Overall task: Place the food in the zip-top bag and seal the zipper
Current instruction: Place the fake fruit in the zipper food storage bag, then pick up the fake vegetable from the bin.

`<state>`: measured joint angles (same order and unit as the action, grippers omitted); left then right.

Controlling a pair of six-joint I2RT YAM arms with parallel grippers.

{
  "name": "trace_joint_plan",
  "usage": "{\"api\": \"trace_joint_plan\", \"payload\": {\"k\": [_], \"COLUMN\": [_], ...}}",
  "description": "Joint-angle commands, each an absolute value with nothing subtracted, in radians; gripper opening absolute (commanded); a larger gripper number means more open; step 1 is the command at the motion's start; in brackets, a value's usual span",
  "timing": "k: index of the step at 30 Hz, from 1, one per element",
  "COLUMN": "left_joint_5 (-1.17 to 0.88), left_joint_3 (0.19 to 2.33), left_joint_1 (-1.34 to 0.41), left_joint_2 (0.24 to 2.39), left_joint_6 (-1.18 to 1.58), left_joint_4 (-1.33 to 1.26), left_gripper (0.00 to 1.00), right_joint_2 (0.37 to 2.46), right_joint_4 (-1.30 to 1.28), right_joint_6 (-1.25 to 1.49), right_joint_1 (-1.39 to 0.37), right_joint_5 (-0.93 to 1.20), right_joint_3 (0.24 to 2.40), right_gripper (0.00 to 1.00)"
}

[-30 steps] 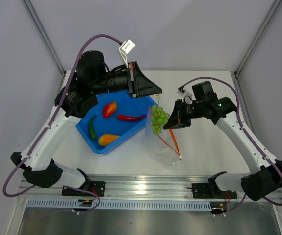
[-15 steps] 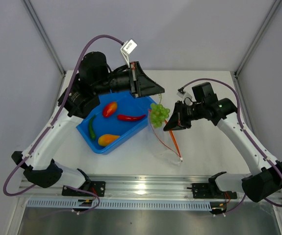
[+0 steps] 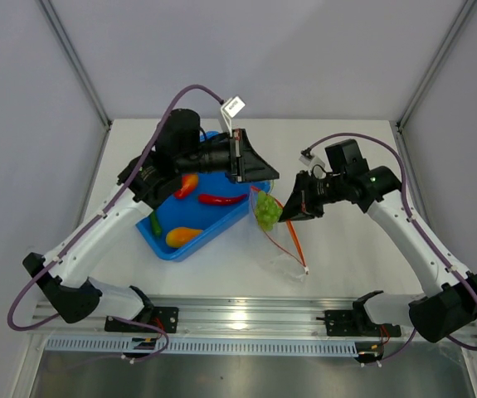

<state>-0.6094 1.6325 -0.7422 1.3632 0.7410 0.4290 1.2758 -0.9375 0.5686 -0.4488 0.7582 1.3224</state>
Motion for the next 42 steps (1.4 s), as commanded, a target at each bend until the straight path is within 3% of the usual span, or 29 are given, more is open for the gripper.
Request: {"api": "trace_joint_plan", "payload": {"k": [1, 13, 16, 19, 20, 27, 29, 42], "left_joint_5": [-0.607, -0.565, -0.577, -0.577, -0.566, -0.434, -0.376, -0.075], "left_joint_3": [1.560, 1.434, 1.440, 1.466, 1.476, 1.518, 1.534, 1.509], "left_joint_1": [-0.752, -0.752, -0.752, -0.752, -0.752, -0.746, -0.730, -0.515], "left_joint_2": [1.298, 1.276, 1.299, 1.322, 1.322, 1.298, 1.298, 1.368], "left_joint_6": [0.716, 0.646, 0.643, 0.632, 0.627, 0.535, 0.519, 0.546], "left_joint_4": [0.390, 0.439, 0.439, 0.460, 0.469, 0.564, 0.607, 0.736], "left_gripper": [0.01, 0.01, 0.06, 0.25, 0.43, 0.82, 0.88, 0.99], "right_joint_2": [1.255, 1.259, 1.269, 1.281, 1.284, 1.304, 1.312, 1.367], "right_joint_4": [-0.939, -0.905, -0.897, -0.894, -0.894, -0.910, -0.925, -1.173], "right_joint_6": [0.584, 0.617, 0.621, 0.626, 0.627, 0.626, 0.617, 0.505], "right_joint_1": [-0.434, -0.390, -0.388, -0.385, -0.384, -0.367, -0.364, -0.311], "right_joint_5": [0.785, 0.796, 0.796, 0.793, 0.792, 0.766, 0.732, 0.359], "right_joint_3": [1.358, 1.365, 1.370, 1.376, 1.377, 1.411, 1.425, 1.646], "right_gripper": [0.00, 0.00, 0.00, 0.00, 0.00, 0.00, 0.00, 0.00]}}
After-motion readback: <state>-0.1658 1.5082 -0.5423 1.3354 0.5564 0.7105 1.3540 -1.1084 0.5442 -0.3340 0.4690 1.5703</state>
